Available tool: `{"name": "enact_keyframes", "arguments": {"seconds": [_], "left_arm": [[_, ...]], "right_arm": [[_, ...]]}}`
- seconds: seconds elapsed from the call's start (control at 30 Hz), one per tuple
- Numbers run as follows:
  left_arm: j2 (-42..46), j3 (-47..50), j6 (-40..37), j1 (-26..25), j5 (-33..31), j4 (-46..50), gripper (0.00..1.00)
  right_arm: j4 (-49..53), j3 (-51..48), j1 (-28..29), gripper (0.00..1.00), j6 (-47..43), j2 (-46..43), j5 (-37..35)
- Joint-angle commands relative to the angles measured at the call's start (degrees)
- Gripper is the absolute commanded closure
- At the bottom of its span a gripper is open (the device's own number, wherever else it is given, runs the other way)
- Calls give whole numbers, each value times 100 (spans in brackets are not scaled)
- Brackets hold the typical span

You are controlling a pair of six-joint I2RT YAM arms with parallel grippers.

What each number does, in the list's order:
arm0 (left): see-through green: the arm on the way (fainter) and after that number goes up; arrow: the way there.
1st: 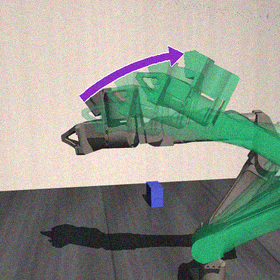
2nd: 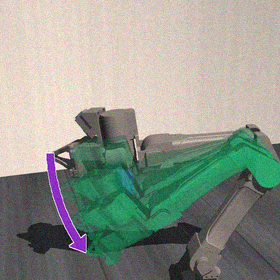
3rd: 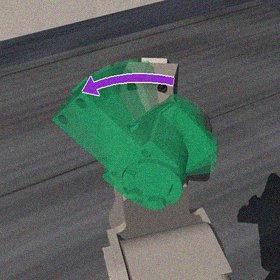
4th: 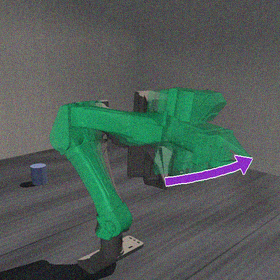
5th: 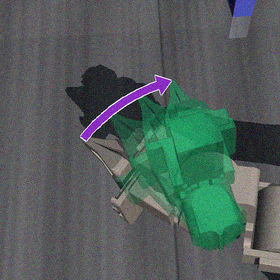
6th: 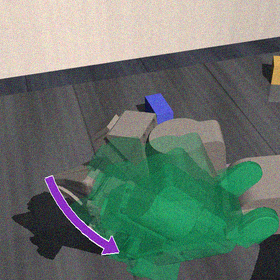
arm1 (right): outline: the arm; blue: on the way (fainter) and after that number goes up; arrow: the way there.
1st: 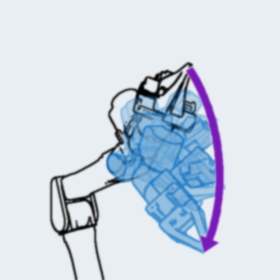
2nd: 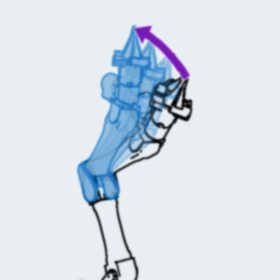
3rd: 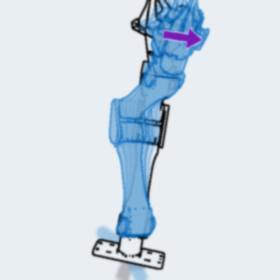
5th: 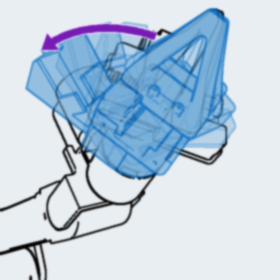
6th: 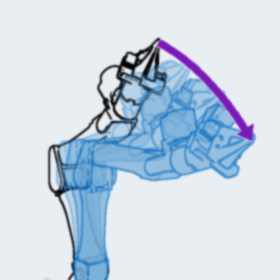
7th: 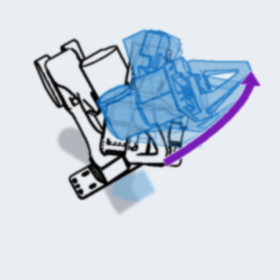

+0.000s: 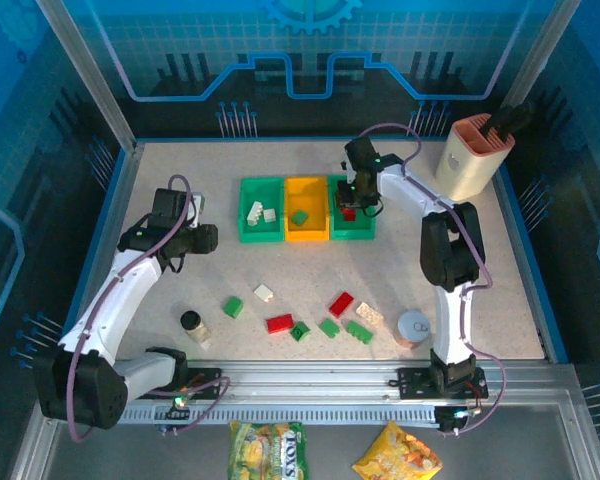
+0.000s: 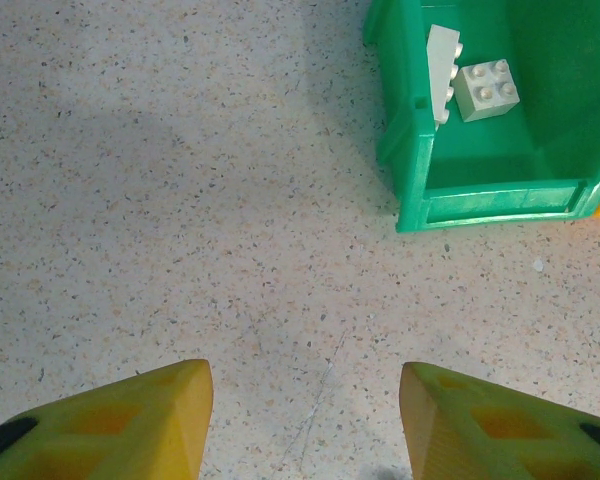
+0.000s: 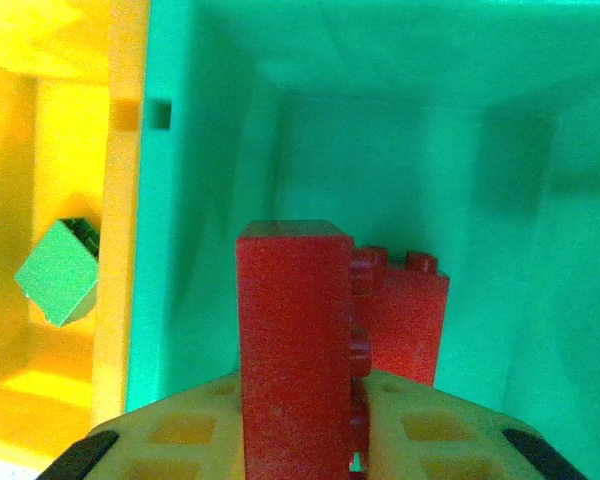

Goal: Sort the legos into containers by color
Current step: Place the lego in the container.

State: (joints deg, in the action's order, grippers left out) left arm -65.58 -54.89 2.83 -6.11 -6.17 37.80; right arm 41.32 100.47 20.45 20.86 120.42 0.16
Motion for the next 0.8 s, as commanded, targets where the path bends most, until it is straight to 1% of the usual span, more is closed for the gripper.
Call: {"name": "enact_keyframes", "arguments": {"seconds": [0.0, 0.13, 0.37, 0.77], "left_arm": [[-17, -31, -50, 64, 88, 17, 47], [-16, -41, -48, 66, 94, 17, 47], [1, -39, -42, 79, 97, 9, 47], [-8, -30, -32, 74, 178, 26, 46]], "right_arm": [[208, 274, -85, 72, 117, 232, 117], [228, 351, -94, 70, 130, 353, 166], [262, 368, -125, 64, 216, 379, 178], [324, 362, -120, 59, 218, -35, 173]]}}
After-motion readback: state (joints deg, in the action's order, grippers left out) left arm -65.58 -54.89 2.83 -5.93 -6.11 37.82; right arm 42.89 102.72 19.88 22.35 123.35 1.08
